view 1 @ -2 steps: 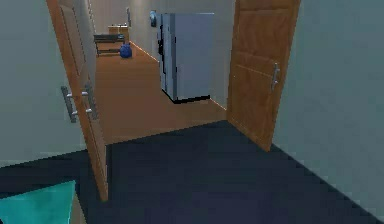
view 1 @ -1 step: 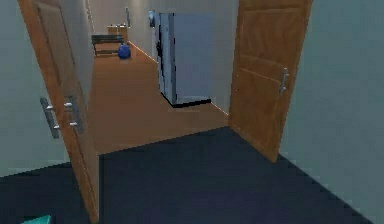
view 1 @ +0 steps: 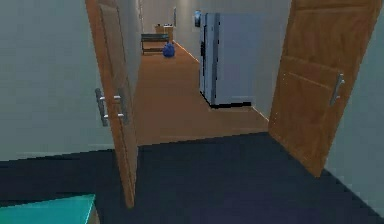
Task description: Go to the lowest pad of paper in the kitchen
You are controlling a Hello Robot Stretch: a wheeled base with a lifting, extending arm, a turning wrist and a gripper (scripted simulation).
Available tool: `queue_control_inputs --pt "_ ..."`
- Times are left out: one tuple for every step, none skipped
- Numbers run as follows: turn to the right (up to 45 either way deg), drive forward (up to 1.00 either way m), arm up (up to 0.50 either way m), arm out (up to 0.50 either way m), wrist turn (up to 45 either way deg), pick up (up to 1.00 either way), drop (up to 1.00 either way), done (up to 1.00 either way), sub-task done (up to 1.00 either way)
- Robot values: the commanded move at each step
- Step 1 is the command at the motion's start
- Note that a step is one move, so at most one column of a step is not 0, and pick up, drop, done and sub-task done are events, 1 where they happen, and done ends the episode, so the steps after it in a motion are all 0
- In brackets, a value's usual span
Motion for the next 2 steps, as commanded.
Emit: queue_control_inputs --pt "-3.0 0.00 0.00 0.00 0.0 0.00 0.00 0.00 0.00" --pt "-3.0 0.00 0.00 0.00 0.0 0.00 0.00 0.00 0.00"
